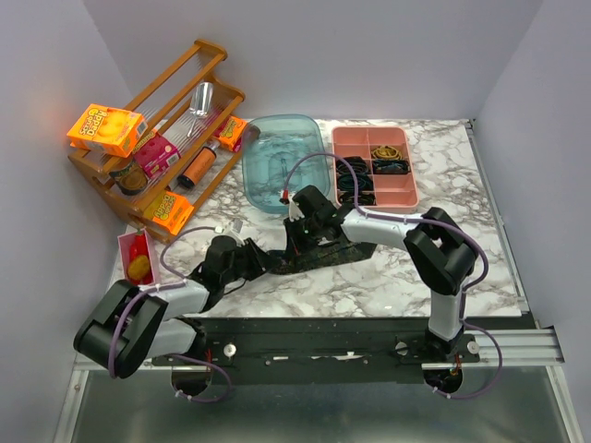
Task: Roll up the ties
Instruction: Roll the tie at the center of the board.
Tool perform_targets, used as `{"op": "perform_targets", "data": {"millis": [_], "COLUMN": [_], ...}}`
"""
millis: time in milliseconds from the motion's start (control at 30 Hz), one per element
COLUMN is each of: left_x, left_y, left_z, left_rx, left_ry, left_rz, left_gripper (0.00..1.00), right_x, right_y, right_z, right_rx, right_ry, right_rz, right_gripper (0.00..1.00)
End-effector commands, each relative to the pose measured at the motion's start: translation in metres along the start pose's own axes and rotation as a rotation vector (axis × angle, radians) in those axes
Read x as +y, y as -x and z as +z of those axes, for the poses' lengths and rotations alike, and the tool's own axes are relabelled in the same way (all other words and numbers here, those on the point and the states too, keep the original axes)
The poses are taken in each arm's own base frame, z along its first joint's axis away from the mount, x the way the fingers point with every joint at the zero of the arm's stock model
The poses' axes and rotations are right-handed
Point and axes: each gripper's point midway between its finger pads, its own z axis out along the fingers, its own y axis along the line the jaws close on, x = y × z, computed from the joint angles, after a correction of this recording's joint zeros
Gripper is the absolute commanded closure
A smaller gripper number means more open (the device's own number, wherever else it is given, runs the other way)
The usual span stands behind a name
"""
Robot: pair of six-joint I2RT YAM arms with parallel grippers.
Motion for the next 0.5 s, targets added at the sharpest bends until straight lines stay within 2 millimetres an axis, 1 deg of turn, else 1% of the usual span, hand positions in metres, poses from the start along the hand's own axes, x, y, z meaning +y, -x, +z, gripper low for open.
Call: {"op": "perform_targets", "data": {"millis": [0, 67, 167, 300, 333, 367, 400, 467], "left_x": [0.004, 0.01, 0.012, 0.009, 0.009, 0.006, 0.008, 0.006], "left_y": [0.009, 0.01, 0.01, 0.009, 0.009, 0.004, 0.008, 0.005], "left_z": [0.0, 0.0, -0.001, 0.0, 0.001, 0.001, 0.001, 0.001], "left_rx": [-0.016, -0.012, 0.003, 0.033, 0.05, 0.069, 0.057, 0.086], "left_ry": [0.068, 0.111, 0.149, 0.19, 0.218, 0.227, 0.262, 0.309], "left_rz": [0.128, 0.156, 0.216, 0.307, 0.333, 0.362, 0.381, 0.42], "left_gripper": [0.93, 0.93, 0.94, 0.97, 0.97, 0.98, 0.98, 0.98], "right_x": [-0.007, -0.007, -0.006, -0.003, -0.003, -0.003, -0.005, -0.006], "right_y": [-0.02, -0.019, -0.016, -0.015, -0.015, -0.016, -0.017, -0.018], "right_z": [-0.009, -0.011, -0.017, -0.019, -0.019, -0.018, -0.019, -0.018], "right_rx": [0.052, 0.045, 0.031, 0.028, 0.029, 0.033, 0.036, 0.041], "right_ry": [-0.044, -0.047, -0.047, -0.038, -0.036, -0.037, -0.042, -0.05], "right_rz": [0.008, 0.005, 0.0, -0.01, -0.015, -0.015, -0.013, -0.01], "right_gripper": [0.99, 0.99, 0.99, 0.99, 0.99, 0.99, 0.99, 0.99]}}
